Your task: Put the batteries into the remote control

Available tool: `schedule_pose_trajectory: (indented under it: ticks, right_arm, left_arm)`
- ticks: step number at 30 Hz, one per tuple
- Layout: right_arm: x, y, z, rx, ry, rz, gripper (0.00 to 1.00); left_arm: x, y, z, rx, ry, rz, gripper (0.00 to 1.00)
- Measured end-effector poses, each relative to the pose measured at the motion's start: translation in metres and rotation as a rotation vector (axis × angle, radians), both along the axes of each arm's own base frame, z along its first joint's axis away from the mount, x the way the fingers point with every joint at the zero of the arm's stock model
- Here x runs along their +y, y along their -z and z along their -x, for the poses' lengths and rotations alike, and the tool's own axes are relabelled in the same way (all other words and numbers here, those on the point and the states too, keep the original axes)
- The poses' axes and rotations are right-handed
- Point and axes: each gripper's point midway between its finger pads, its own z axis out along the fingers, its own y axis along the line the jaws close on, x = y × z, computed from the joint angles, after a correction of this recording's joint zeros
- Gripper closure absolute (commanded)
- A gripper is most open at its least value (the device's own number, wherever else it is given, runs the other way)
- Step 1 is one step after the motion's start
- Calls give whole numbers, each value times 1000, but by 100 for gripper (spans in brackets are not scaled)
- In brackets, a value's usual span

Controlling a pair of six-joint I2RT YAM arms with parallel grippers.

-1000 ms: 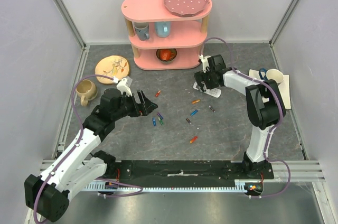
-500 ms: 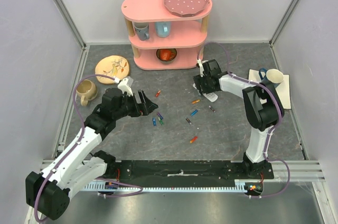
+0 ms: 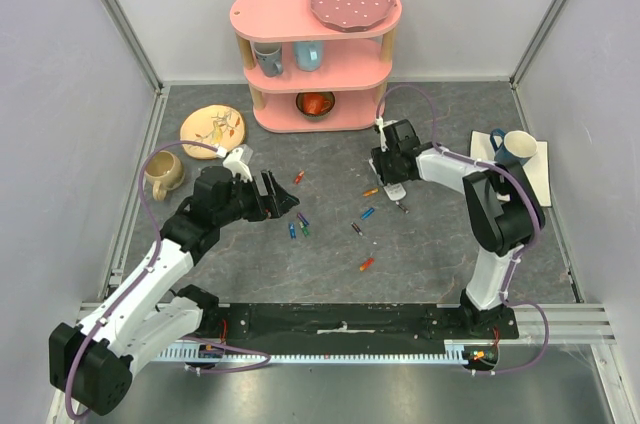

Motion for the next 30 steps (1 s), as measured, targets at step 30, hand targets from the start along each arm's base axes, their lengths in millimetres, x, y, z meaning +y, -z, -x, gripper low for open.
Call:
schedule_pose_trajectory:
  ticks: [30]
  right_arm:
    - [165, -64, 123, -104, 306, -343, 96]
  left_arm:
    - [63, -14, -23, -25, -399, -115, 18]
